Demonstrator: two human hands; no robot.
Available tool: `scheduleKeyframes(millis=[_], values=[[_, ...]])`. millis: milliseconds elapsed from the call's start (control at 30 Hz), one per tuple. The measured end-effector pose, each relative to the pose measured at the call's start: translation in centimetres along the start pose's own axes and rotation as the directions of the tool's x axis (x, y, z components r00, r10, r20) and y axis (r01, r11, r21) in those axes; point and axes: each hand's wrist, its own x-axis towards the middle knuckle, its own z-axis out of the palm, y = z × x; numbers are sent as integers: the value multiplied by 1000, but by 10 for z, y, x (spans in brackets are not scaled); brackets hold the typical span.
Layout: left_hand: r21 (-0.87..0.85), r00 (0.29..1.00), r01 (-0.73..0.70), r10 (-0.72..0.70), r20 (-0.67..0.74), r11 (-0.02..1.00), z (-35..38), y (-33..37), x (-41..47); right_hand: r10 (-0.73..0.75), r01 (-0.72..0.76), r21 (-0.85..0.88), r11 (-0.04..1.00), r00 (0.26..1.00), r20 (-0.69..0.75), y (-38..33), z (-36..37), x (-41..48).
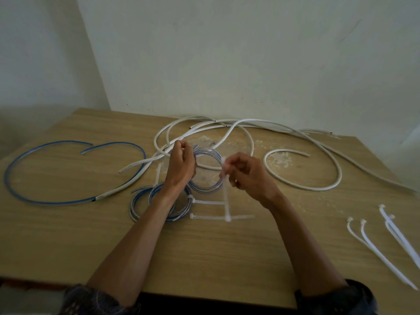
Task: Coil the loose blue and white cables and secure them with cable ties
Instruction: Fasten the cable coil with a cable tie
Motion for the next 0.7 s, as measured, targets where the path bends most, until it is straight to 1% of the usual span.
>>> scheduleKeyframes(millis=[33, 100, 133, 200, 267, 333, 400, 467, 500, 533, 567, 633, 667, 700], values=[[20, 1000, -25, 24, 6, 1000, 1, 0, -1, -28, 38, 86, 996, 994, -109, -1, -1, 2], [59, 996, -82, 79, 47, 995, 3, 0, -4, -68, 136, 217, 967, 953, -295, -1, -4, 4], [76, 991, -111, 104, 84, 991, 5, 1, -5, -72, 178, 268, 947, 928, -364, 0, -5, 5], [101, 976, -159, 141, 163, 982, 10, 3, -9, -60, 229, 326, 917, 888, -456, 0, -9, 5], [110, 965, -189, 164, 203, 976, 15, 4, -13, -56, 242, 332, 912, 874, -482, -1, -12, 5], [105, 965, -192, 169, 198, 976, 19, 6, -15, -93, 252, 288, 924, 879, -469, -4, -10, 4], [78, 976, -172, 159, 149, 982, 20, 7, -15, -165, 273, 180, 945, 873, -459, -6, -7, 4], [37, 992, -116, 114, 49, 993, 18, 9, -14, -198, 288, 122, 950, 855, -479, -7, -4, 4], [7, 997, -81, 81, -5, 997, 17, 11, -14, -188, 292, 127, 948, 835, -516, -7, -2, 4], [-32, 998, -48, 46, -42, 998, 14, 13, -14, -165, 297, 142, 944, 801, -576, -6, -1, 4], [-75, 999, -22, 19, -47, 997, 11, 15, -13, -126, 301, 167, 939, 752, -647, -6, -2, 4], [-118, 999, -8, 13, 39, 993, 6, 18, -12, -11, 318, 254, 914, 642, -766, -3, -7, 6], [-111, 994, -15, 26, 106, 994, 5, 19, -12, 45, 326, 298, 897, 604, -796, -2, -10, 6], [-91, 984, -25, 41, 171, 995, 5, 21, -14, 87, 328, 331, 885, 582, -809, -1, -13, 7]])
